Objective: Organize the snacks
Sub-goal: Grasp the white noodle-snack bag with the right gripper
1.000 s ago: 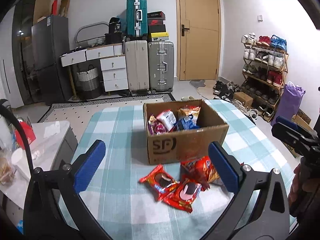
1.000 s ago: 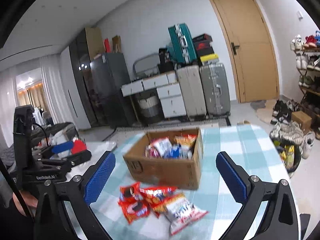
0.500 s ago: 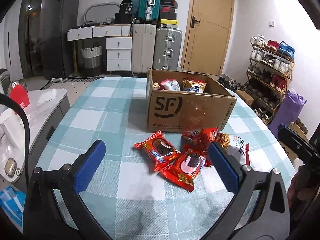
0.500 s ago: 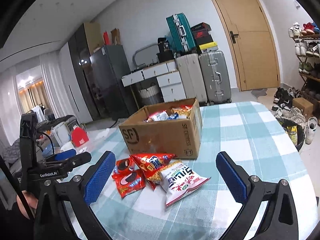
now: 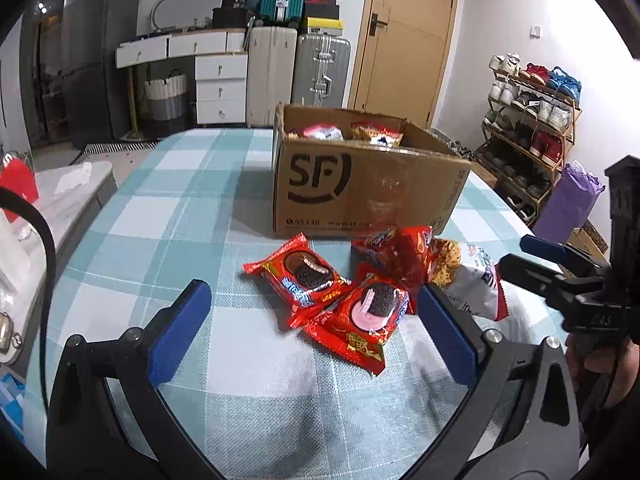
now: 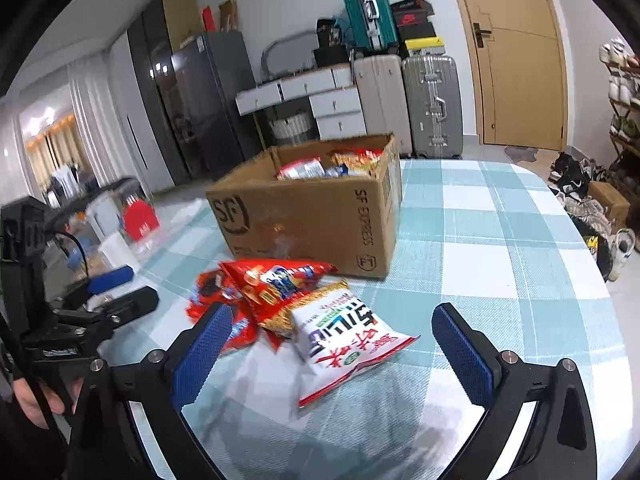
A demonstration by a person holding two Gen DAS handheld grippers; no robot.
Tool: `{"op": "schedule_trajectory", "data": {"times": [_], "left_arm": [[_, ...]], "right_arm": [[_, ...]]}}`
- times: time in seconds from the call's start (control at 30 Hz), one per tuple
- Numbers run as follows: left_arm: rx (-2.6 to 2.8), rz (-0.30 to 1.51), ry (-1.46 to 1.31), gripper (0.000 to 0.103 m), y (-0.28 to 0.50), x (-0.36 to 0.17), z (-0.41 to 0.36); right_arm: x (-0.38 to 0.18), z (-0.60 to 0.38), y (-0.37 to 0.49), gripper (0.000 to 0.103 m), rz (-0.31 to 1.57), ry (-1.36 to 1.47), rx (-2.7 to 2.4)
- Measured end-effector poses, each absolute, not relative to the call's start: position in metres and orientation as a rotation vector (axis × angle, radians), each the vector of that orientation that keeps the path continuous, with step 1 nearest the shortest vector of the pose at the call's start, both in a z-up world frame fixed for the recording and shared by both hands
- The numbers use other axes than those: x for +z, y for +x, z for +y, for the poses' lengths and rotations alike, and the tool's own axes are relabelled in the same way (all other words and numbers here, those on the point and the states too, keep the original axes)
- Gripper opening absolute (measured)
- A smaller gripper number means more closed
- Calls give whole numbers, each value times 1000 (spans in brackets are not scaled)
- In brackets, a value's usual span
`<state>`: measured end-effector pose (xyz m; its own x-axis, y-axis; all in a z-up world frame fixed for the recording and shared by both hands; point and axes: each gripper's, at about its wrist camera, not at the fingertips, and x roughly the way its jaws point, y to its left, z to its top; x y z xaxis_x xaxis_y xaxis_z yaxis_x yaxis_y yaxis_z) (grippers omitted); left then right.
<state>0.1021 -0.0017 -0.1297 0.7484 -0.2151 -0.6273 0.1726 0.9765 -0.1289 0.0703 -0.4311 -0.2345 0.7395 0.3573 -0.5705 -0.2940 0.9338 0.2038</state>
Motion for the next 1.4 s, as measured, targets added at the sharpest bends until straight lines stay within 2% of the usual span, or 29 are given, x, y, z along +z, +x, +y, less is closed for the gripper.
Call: {"op": "schedule_trajectory", "data": {"times": [0.17, 0.23, 0.3, 0.37, 0.5, 0.73, 0.93, 1.4], "left_arm": [[-223, 729, -87, 102, 115, -144, 0], [-226, 744, -95, 102, 120, -149, 1], [-230, 755, -106, 102, 124, -154, 3], [-232, 764, -113, 102, 128, -158, 3], [-232, 768, -118, 102, 135, -163, 4], [-224, 781, -127, 102, 139, -168, 3], [-203, 798, -121, 102, 141, -170, 1], [-151, 855, -146, 102, 150, -172, 7]], "right_arm": [[-250, -420, 93, 100, 714, 53, 372], [-256, -415, 101, 91, 740, 31, 375], [-263, -410, 111, 75, 773, 27, 388], [-268, -405, 116, 71, 801, 7, 376], [-277, -401, 123, 51, 844, 13, 411], [-281, -407, 123, 46, 836, 75, 419], [-259, -413, 92, 46, 651, 67, 342], [-261, -433, 82, 46, 623, 185, 377]]}}
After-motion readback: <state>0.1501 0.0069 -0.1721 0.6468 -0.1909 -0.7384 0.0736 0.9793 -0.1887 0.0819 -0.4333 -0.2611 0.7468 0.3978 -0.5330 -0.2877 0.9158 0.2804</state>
